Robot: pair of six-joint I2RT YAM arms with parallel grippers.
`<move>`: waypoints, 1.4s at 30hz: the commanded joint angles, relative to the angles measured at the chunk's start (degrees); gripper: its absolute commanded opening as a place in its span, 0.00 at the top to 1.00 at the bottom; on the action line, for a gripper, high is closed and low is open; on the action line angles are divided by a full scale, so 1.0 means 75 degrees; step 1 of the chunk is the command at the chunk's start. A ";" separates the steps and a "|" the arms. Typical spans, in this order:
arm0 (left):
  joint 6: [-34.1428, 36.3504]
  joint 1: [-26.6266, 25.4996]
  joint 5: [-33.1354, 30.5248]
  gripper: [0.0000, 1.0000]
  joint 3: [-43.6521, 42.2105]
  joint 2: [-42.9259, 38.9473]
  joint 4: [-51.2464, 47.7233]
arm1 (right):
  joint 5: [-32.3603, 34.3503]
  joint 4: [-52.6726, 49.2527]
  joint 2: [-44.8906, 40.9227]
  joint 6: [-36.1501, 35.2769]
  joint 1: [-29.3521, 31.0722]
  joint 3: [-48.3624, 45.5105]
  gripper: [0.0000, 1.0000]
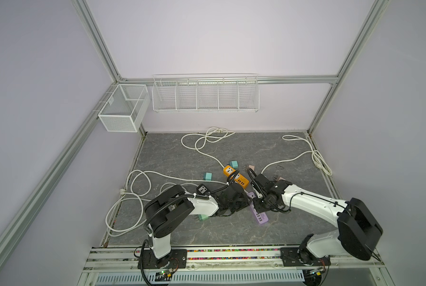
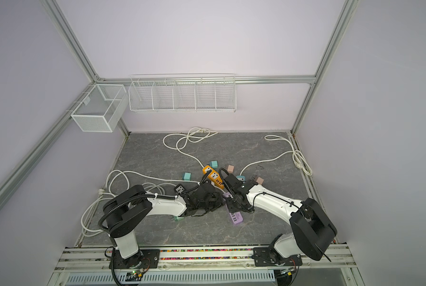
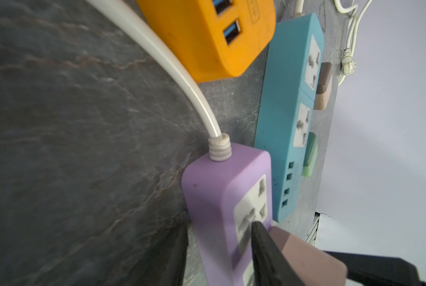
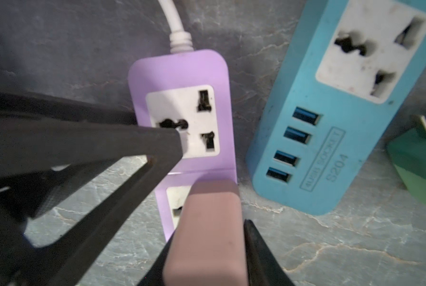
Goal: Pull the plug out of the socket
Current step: 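Close the right gripper on the beige adapter while the left holds the purple strip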
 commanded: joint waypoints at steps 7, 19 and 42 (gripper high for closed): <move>-0.0064 -0.0091 0.0011 0.56 0.0006 0.0136 -0.1103 | -0.0008 -0.0050 0.0067 -0.0084 0.0080 -0.0049 0.66; -0.0039 -0.0091 -0.0028 0.59 0.0071 0.0135 -0.1745 | 0.0057 -0.0156 -0.0006 -0.0347 0.0104 0.0089 0.72; -0.0086 -0.0099 0.0193 0.64 -0.0013 0.0184 -0.2026 | 0.0112 -0.0188 -0.0289 -0.0645 -0.0042 0.0185 0.74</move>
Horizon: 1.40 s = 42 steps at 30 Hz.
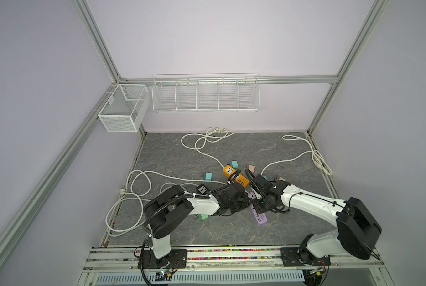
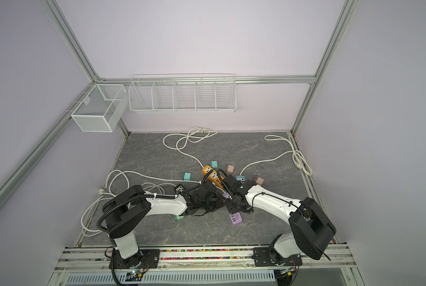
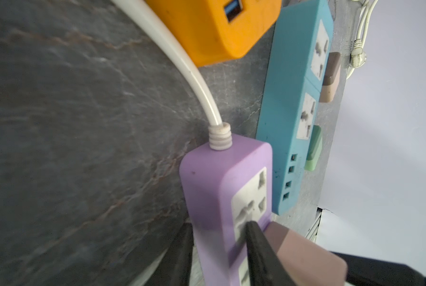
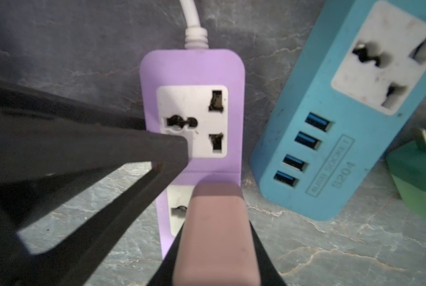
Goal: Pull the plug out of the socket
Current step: 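Close the right gripper on the beige adapter while the left holds the purple strip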
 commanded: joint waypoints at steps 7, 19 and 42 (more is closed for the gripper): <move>-0.0013 -0.0070 0.0186 0.65 -0.0161 0.0365 -0.1362 | -0.0077 -0.0110 -0.0364 -0.0191 -0.0188 0.0153 0.75; 0.0023 -0.0070 0.0175 0.65 -0.0071 0.0435 -0.1479 | 0.0156 -0.0257 -0.0548 -0.0374 -0.0371 0.0160 0.75; 0.0221 -0.0187 0.0926 0.67 0.0016 0.0430 -0.1022 | -0.0159 0.0541 -0.0635 -0.0395 -0.0112 -0.0209 0.79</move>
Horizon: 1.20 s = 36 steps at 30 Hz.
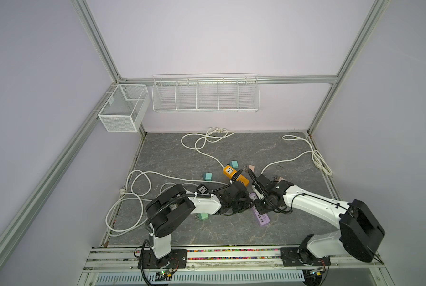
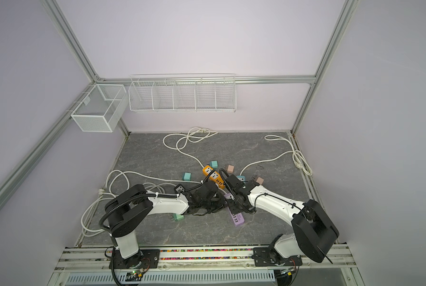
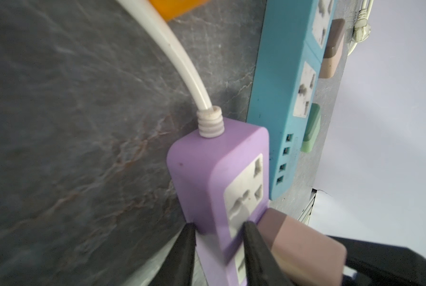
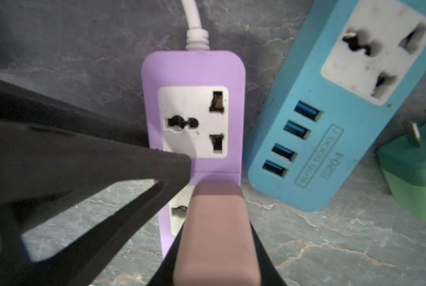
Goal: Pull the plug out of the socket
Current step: 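Close the right gripper on the beige adapter while the left holds the purple strip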
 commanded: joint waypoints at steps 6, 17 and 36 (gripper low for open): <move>0.0349 -0.0135 -0.0020 0.67 -0.0261 0.0278 -0.1645 | 0.0161 0.0617 -0.0553 -0.0113 -0.0004 -0.0070 0.82; 0.0522 -0.0073 -0.0041 0.68 -0.0332 0.0380 -0.1930 | -0.0394 0.0804 -0.1077 -0.0008 -0.0444 -0.0387 0.83; 0.0480 -0.0213 0.0684 0.68 -0.0248 0.0066 -0.0810 | -0.0096 0.1275 -0.0400 0.0313 0.0313 -0.0363 0.86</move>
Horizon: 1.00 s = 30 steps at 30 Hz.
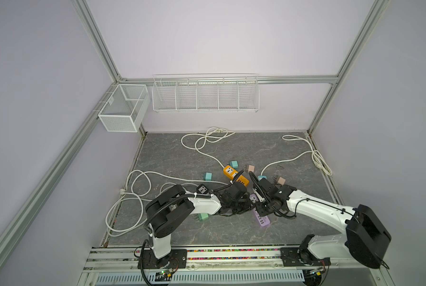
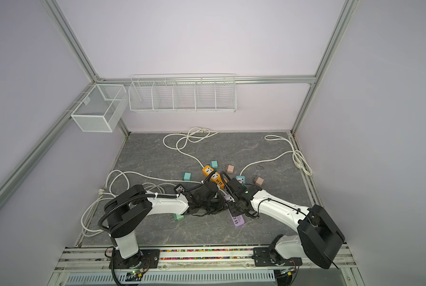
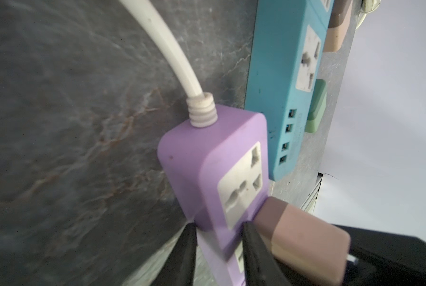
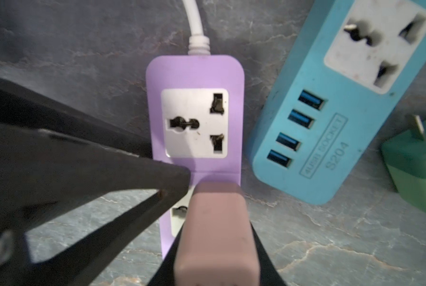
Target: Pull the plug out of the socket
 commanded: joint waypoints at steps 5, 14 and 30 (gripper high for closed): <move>0.0097 -0.0179 0.0263 0.68 -0.0343 0.0228 -0.0823 | -0.0073 0.0816 -0.0214 -0.0069 0.0042 0.0076 0.86; 0.0380 -0.0179 -0.0273 0.68 -0.0351 0.0376 -0.2089 | -0.0373 0.0912 -0.0219 -0.0020 -0.0041 0.0018 0.86; 0.0478 -0.0179 -0.0403 0.70 -0.0349 0.0551 -0.2517 | -0.0201 0.0746 -0.0015 -0.0079 0.0239 0.0321 0.87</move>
